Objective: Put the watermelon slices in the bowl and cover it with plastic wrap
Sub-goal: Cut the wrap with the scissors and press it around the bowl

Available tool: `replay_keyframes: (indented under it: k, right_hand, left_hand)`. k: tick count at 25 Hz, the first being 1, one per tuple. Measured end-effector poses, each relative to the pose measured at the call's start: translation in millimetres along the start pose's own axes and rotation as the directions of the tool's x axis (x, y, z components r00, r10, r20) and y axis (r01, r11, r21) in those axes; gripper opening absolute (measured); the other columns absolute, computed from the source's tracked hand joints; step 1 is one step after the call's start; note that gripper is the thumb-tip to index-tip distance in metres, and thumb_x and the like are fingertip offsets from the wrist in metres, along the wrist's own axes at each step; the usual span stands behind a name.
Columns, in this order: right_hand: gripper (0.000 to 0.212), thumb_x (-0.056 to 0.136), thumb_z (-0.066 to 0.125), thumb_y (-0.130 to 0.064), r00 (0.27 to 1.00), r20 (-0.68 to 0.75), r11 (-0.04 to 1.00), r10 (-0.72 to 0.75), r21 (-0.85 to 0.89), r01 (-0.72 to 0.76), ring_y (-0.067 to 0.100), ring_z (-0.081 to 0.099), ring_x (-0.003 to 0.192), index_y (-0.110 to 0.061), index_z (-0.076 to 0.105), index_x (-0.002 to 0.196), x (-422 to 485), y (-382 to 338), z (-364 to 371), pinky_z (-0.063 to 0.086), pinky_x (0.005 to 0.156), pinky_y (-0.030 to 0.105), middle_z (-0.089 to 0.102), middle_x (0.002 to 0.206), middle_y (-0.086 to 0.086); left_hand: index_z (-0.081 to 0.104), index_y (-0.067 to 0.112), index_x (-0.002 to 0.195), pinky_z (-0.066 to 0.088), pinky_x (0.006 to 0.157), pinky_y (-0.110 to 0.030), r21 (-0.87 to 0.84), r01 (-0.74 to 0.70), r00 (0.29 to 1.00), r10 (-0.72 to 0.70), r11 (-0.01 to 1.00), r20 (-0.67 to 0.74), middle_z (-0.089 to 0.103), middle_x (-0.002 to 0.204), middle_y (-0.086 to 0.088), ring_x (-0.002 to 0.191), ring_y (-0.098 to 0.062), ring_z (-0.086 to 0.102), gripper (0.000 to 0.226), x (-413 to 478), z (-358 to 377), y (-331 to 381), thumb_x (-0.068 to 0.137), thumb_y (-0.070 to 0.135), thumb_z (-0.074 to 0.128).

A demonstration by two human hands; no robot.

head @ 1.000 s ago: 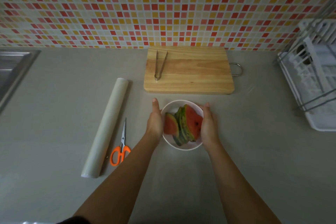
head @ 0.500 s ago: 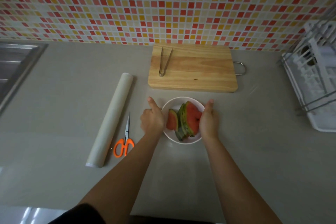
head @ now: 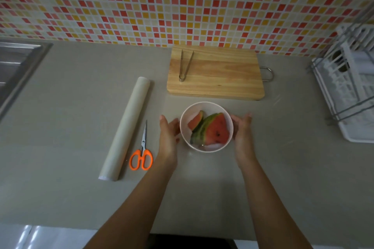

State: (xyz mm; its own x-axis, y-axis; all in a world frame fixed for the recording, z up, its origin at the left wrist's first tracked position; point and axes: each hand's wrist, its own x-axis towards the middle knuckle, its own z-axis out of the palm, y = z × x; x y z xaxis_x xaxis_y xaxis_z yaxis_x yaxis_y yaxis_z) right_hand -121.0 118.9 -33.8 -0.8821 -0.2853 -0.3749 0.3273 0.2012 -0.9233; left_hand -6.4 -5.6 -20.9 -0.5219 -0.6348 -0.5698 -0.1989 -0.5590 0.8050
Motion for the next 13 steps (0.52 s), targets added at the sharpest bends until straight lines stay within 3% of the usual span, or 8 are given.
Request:
replay_keyframes:
  k: [2,4,6,7,10,12,13]
  right_hand:
    - [0.054,0.096,0.017,-0.053,0.996,-0.091,1.000,-0.007,0.001,0.007,0.015,0.060,0.098,-0.028,0.064,0.087,-3,1,-3,0.044,0.094,0.036,0.066,0.097,-0.006]
    - [0.035,0.100,0.024,-0.040,0.999,-0.014,0.997,-0.038,0.061,0.039,0.004,0.057,0.097,-0.030,0.058,0.095,-6,1,0,0.047,0.084,0.021,0.061,0.095,-0.016]
    - [0.047,0.101,0.015,-0.040,0.995,0.090,0.993,-0.047,0.116,0.036,0.006,0.059,0.101,-0.022,0.055,0.119,-8,2,9,0.050,0.077,0.015,0.063,0.107,-0.009]
    - [0.055,0.100,0.010,-0.042,0.995,0.099,0.989,-0.029,0.145,0.014,0.013,0.056,0.111,-0.017,0.047,0.131,-10,2,11,0.049,0.085,0.020,0.059,0.121,0.000]
    - [0.060,0.097,0.008,-0.047,0.999,0.041,0.992,-0.015,0.122,0.010,0.017,0.043,0.128,-0.018,0.038,0.141,-18,9,2,0.035,0.104,0.029,0.043,0.144,0.007]
    - [0.066,0.092,0.009,-0.057,0.999,0.037,0.999,0.003,0.048,-0.005,0.016,0.043,0.129,-0.024,0.048,0.134,-18,12,-8,0.030,0.111,0.034,0.048,0.141,0.003]
    - [0.069,0.088,0.008,-0.061,0.997,0.073,1.000,0.001,0.024,-0.003,0.018,0.047,0.126,-0.026,0.054,0.126,-19,10,-11,0.032,0.111,0.038,0.054,0.135,0.004]
  left_hand:
    - [0.037,0.014,0.144,0.026,0.108,-0.029,0.064,-0.038,0.998,0.034,0.997,0.057,0.041,0.149,-0.004,0.134,-0.016,0.040,0.073,10,-6,3,0.096,0.059,0.008]
    - [0.038,0.017,0.144,0.036,0.097,-0.018,0.094,-0.079,0.973,0.056,0.992,0.225,0.047,0.146,-0.005,0.126,-0.008,0.048,0.072,5,-5,0,0.096,0.058,0.003]
    - [0.048,0.017,0.137,0.049,0.081,-0.013,0.062,-0.086,0.941,0.060,0.994,0.333,0.062,0.129,-0.008,0.113,-0.011,0.061,0.072,0,0,-3,0.097,0.054,0.000]
    - [0.050,0.018,0.134,0.052,0.076,-0.014,0.047,-0.070,0.940,0.050,0.996,0.338,0.065,0.124,-0.008,0.110,-0.014,0.063,0.072,1,0,-3,0.098,0.053,0.000]
    - [0.054,0.021,0.129,0.049,0.088,-0.019,0.080,-0.106,0.975,0.087,0.991,0.205,0.064,0.126,-0.003,0.113,-0.012,0.062,0.069,1,-2,-5,0.097,0.055,0.004]
    - [0.059,0.021,0.124,0.042,0.102,-0.035,0.196,-0.075,0.997,0.076,0.978,0.000,0.063,0.126,-0.005,0.117,-0.020,0.057,0.069,-1,-6,-13,0.096,0.060,0.010]
    - [0.066,0.023,0.112,0.043,0.100,-0.039,0.235,-0.050,0.997,0.063,0.971,-0.047,0.067,0.116,-0.004,0.112,-0.022,0.059,0.068,-1,-8,-15,0.095,0.061,0.012]
